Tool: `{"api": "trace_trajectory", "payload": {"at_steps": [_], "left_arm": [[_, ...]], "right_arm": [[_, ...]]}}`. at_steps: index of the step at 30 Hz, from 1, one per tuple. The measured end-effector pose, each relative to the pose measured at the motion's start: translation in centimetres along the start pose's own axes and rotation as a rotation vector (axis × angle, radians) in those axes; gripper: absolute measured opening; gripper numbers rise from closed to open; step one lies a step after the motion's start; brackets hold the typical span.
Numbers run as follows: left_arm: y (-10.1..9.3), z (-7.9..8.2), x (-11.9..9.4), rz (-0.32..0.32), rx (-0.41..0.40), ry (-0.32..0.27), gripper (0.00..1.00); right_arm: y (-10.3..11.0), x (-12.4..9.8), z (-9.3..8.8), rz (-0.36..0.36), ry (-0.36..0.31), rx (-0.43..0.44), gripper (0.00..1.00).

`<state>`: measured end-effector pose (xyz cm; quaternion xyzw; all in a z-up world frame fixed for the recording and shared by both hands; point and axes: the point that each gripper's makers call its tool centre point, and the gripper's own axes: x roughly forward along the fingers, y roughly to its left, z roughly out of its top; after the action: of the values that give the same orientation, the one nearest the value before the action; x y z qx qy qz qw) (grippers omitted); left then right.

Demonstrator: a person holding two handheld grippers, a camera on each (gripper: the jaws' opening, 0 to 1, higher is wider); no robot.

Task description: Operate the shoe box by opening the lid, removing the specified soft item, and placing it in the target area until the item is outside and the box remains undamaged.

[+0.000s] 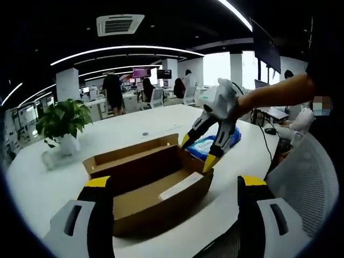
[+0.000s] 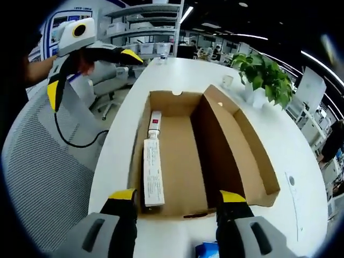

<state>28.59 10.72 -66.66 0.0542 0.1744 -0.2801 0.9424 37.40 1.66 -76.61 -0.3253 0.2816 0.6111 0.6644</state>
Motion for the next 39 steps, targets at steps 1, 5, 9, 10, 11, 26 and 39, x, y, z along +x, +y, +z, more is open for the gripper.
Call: {"api": "trace_trajectory", "payload": {"at_steps": [1,5,9,10,11,26,39], "left_arm": [[0.0,0.1,0.1,0.004,-0.007,-0.008,1.0],[0.0,0.1,0.2,0.015,0.006,-0.01,1.0],[0.1,0.0,0.3,0.009,-0.004,-0.016,1.0],[0.2,0.0,0.4,0.008,-0.007,-0.018,1.0],[0.2,0.0,0.4,0.007,-0.011,-0.021,1.0],[0.7,-0.4,0.4,0.026,-0.031,-0.019,1.0],[0.6,-0.6,0.4,0.028,-0.021,-0.011,1.0]], "right_arm": [[0.0,0.3,0.1,0.008,0.004,-0.004,0.57],[0.2,1.3,0.0,0.037,0.024,-0.023,0.56],[0.3,2.2,-0.2,0.058,0.037,-0.032,0.55],[0.3,2.3,-0.2,0.061,0.039,-0.034,0.55],[0.3,2.4,-0.3,0.065,0.042,-0.035,0.54],[1.9,3.9,-0.7,0.156,0.059,-0.042,0.37],[2.9,4.2,-0.8,0.181,0.081,-0.093,0.15]]}}
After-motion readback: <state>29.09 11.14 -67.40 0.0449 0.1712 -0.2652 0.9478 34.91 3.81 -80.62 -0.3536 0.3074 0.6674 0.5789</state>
